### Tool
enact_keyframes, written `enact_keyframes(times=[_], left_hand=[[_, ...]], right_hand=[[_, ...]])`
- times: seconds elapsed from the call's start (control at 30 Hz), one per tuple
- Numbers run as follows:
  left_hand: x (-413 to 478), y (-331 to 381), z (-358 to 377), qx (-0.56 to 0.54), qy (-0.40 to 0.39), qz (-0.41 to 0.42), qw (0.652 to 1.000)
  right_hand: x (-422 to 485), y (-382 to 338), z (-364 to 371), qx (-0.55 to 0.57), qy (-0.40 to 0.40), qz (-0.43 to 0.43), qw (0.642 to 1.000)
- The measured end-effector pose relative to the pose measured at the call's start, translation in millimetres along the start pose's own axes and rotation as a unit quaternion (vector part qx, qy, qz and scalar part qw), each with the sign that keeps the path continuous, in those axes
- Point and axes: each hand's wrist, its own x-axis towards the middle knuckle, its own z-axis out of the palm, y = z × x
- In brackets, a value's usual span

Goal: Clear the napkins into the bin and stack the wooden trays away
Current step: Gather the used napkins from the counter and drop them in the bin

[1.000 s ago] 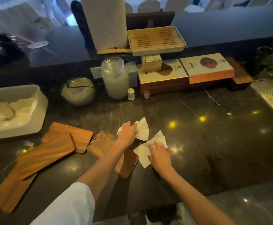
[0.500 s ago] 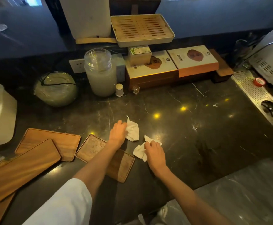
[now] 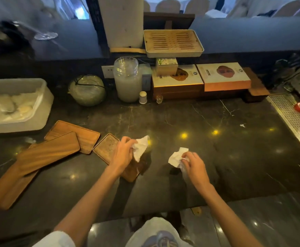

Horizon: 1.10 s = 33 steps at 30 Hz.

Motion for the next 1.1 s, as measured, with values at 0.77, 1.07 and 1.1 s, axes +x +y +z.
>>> enact_keyframes(times=[0.77, 1.07, 1.1], left_hand=[[-264.2, 132.4, 64.1, 0.003, 0.093, -0.130, 0.987], [-327.7, 99.0, 105.6, -0.033, 0.015, -0.129, 0.991], [-337.8, 98.7, 112.7, -0.038, 0.010, -0.133, 0.990]], right_hand=[[-156.6, 90.6, -94.4, 0.096, -0.124, -0.049, 0.986], [-268.2, 86.0, -33.3, 0.137, -0.109, 0.078, 0.981], [-279.6, 86.7, -24.7, 0.132, -0.109, 0.082, 0.982]])
